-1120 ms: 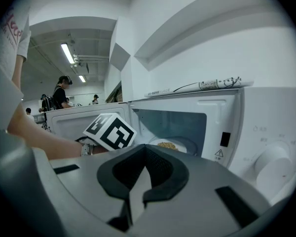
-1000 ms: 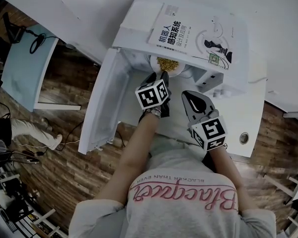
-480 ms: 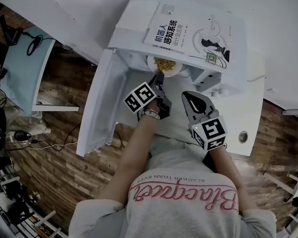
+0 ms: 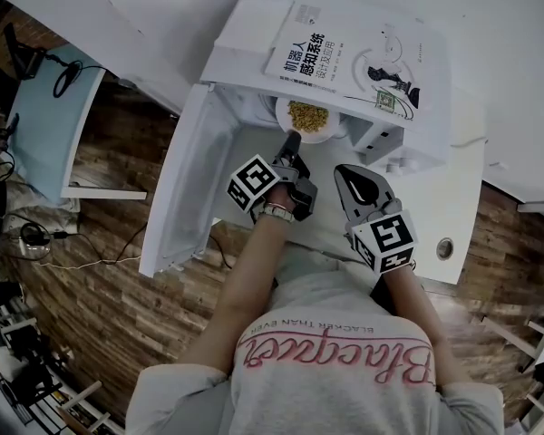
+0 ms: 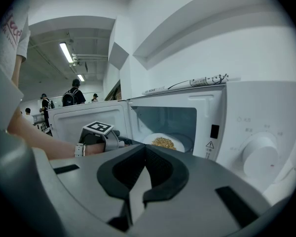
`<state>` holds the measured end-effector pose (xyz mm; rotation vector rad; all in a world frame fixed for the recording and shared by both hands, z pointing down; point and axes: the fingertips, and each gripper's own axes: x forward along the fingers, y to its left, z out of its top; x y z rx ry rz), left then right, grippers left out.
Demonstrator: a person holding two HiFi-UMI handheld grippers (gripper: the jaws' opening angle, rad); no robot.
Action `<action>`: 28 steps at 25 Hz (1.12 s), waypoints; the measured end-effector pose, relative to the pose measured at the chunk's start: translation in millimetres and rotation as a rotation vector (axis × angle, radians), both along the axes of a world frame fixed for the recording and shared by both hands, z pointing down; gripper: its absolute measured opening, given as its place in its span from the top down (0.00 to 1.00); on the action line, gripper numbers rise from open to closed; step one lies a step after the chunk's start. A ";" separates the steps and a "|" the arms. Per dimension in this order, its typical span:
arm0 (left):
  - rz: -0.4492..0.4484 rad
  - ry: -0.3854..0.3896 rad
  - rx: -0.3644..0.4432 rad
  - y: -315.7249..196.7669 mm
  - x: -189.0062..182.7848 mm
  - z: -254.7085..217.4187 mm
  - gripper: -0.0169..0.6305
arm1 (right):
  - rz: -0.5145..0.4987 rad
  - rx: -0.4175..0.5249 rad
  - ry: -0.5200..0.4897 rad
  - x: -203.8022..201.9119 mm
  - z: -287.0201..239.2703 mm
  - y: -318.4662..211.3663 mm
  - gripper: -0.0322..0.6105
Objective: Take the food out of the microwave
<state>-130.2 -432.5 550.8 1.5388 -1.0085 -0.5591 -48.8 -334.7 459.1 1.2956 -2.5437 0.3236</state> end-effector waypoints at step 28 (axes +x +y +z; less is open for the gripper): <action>-0.023 0.025 0.175 178.4 11.4 -95.0 0.96 | 0.042 0.140 -0.123 21.4 -48.1 126.2 0.94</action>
